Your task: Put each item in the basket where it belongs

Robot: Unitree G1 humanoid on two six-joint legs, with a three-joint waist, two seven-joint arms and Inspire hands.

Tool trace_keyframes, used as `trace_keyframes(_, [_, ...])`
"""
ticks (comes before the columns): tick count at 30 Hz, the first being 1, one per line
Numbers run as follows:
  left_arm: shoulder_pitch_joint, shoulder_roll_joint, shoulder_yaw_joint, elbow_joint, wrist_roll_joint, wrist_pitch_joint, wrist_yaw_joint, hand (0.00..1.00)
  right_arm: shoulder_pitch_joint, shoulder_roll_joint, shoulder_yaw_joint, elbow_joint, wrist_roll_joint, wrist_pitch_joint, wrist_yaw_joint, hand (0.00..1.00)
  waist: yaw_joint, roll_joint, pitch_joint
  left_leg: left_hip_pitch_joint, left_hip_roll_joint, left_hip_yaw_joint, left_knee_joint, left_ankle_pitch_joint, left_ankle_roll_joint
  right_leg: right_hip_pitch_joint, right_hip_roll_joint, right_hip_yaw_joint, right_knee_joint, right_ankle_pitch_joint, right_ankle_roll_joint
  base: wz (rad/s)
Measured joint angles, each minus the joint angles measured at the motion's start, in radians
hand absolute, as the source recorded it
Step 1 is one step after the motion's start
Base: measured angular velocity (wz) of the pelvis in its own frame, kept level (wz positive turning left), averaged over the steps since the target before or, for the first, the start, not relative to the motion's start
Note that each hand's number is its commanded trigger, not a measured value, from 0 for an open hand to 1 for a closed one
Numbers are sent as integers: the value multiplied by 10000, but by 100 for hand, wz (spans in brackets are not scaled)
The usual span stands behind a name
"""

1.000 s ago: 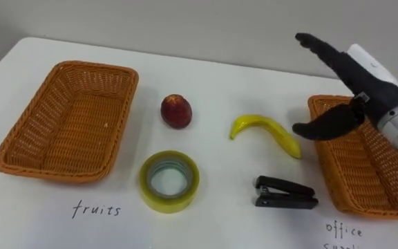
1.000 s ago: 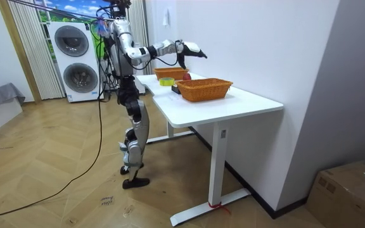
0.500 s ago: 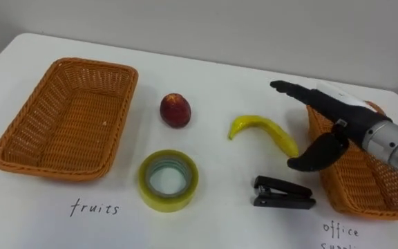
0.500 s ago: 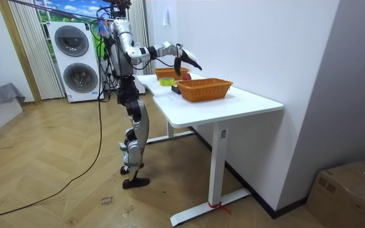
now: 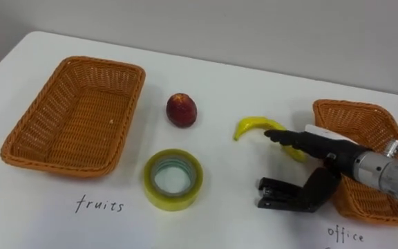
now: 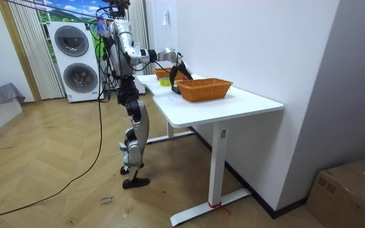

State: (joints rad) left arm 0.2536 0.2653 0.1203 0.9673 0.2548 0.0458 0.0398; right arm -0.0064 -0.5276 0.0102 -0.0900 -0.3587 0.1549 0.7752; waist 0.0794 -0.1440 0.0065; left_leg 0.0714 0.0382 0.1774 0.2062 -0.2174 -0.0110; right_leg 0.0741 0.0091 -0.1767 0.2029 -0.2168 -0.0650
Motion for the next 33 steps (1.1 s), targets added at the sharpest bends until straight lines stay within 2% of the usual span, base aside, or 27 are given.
trace_keyframes(9, [-77, 88, -74, -20, 6, 9, -8, 0, 107, 78, 99, 0, 53, -2, 70, 0, 113, -74, 17, -74, -34, -118, 5, 1, 2, -42, -20, -68, -39, 0, 1, 2])
trace_keyframes(15, [-94, 156, -280, -39, 19, -5, 154, 0, 434, 284, 105, 11, 15, -3, 0, 0, 112, 28, 49, -56, -23, -138, 4, 0, 2, -26, -22, -113, 0, 4, 5, 0])
trace_keyframes(20, [-96, 159, -278, -40, 229, -4, 269, 0, 622, 293, 105, 11, 25, -2, -4, 0, 116, 176, 48, -54, -25, -145, 0, 0, 3, -36, -24, -107, 28, 8, 0, 0])
trace_keyframes(33, [-1, 148, -497, -19, 225, 147, 369, 0, 644, 577, 113, -13, -423, -3, -4, 0, 114, 167, 37, -55, -125, -149, 0, 18, 31, -20, -58, -102, 1, 33, 32, 0])
